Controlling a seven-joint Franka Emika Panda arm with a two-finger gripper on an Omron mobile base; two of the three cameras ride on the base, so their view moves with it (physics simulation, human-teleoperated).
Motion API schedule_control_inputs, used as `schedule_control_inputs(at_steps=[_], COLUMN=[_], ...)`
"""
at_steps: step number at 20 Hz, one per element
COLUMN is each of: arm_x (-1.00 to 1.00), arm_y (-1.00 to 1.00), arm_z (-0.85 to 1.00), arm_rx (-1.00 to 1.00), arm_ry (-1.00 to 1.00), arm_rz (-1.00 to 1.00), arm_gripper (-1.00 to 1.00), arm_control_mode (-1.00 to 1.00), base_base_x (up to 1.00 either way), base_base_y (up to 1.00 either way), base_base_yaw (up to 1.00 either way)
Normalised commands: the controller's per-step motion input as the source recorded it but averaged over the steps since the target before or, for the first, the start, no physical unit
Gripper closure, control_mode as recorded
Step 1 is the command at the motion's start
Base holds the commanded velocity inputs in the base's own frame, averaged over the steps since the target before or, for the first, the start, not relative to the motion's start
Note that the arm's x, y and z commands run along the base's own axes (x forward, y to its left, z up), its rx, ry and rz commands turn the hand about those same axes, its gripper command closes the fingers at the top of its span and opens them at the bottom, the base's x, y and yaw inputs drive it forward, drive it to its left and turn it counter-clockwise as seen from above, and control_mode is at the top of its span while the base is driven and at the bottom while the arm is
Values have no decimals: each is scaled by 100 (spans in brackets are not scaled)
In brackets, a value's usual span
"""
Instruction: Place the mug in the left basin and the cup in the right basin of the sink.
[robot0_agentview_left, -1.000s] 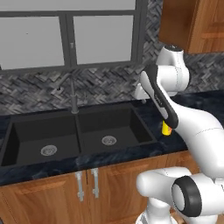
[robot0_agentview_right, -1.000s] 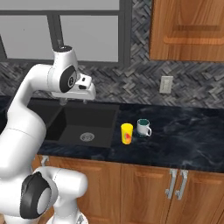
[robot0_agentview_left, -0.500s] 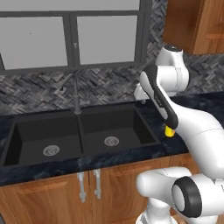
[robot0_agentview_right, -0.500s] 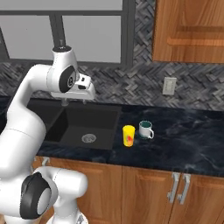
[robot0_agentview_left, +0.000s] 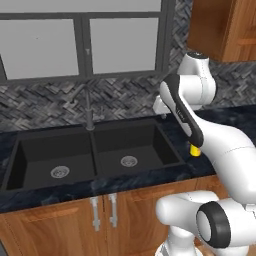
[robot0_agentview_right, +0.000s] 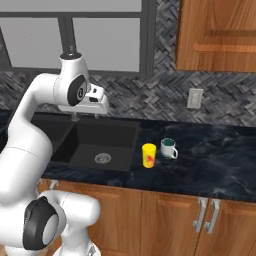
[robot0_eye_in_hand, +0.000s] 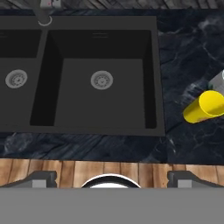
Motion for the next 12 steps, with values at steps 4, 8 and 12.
schedule_control_inputs(at_steps=[4,8,12], arm_x=[0,0,0], arm_y=[0,0,0], arm_z=[0,0,0], arm_rx=[0,0,0], arm_ry=[0,0,0], arm_rz=[0,0,0], arm_gripper=[-100,-100,-100], arm_control_mode=[100,100,100], base_base_x=[6,2,3], base_base_y=[31,36,43], base_base_yaw=[-2,-1,0])
